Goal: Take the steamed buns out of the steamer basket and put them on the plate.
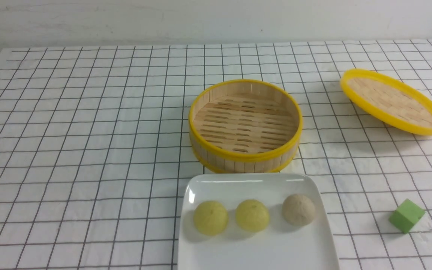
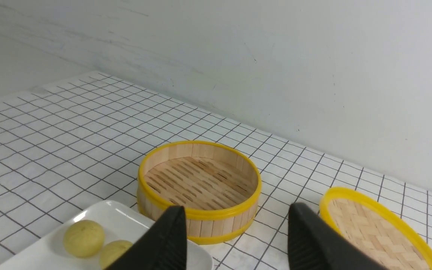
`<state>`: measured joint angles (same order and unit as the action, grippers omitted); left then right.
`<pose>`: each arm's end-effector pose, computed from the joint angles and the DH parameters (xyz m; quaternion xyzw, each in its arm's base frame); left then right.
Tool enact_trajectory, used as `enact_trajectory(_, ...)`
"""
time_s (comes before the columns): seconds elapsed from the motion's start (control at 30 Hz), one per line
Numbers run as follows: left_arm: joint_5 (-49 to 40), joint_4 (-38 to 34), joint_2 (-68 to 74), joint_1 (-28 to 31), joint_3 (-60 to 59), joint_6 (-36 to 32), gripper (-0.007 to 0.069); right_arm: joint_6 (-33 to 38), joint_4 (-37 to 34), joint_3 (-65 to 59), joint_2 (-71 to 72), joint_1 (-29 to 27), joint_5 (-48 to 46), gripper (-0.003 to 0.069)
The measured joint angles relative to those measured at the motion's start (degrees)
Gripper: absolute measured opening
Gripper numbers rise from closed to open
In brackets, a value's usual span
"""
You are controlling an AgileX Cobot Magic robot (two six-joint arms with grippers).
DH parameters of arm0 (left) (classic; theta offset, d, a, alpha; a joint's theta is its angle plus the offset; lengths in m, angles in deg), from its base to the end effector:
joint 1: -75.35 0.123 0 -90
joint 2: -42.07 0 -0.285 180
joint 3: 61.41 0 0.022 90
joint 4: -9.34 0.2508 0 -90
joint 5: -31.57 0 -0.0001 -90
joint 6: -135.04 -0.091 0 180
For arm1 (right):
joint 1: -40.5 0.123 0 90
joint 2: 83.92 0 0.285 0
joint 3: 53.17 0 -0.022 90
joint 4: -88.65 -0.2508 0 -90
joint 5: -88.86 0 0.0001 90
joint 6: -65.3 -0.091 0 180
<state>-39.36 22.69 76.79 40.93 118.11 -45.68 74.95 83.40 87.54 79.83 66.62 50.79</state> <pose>-0.0071 0.0289 0.4789 0.2057 0.7676 -0.0671 0.6033 0.0080 0.0096 0.3572 -0.2170 0.6952 0.1427 0.6702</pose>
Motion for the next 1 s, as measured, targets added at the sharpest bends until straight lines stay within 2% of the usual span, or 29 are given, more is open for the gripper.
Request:
enact_trajectory(0.1, 0.00, -3.22, -2.01, 0.00, -3.44, 0.13, 0.0286, 0.00, -0.67, 0.00, 0.00, 0.00, 0.00, 0.0378)
enact_trajectory(0.33, 0.26, -12.45, -7.03, 0.00, -21.37, 0.18, 0.0286, -0.02, -3.72, 0.00, 0.00, 0.00, 0.00, 0.0378)
enact_trajectory(0.43, 3.75, -15.52, -9.10, 0.00, -29.43, 0.13, 0.0286, -0.08, -4.58, 0.00, 0.00, 0.00, 0.00, 0.0378)
enact_trajectory(0.67, 14.21, -15.95, -14.94, 0.00, -39.72, 0.07, 0.0286, -0.14, -5.06, 0.00, 0.00, 0.00, -1.50, 0.0378)
enact_trajectory(1.0, 13.60, -13.35, -22.01, 0.00, -40.99, -0.25, 0.0286, -0.14, -5.18, 0.00, 0.00, 0.00, -2.64, 0.0378)
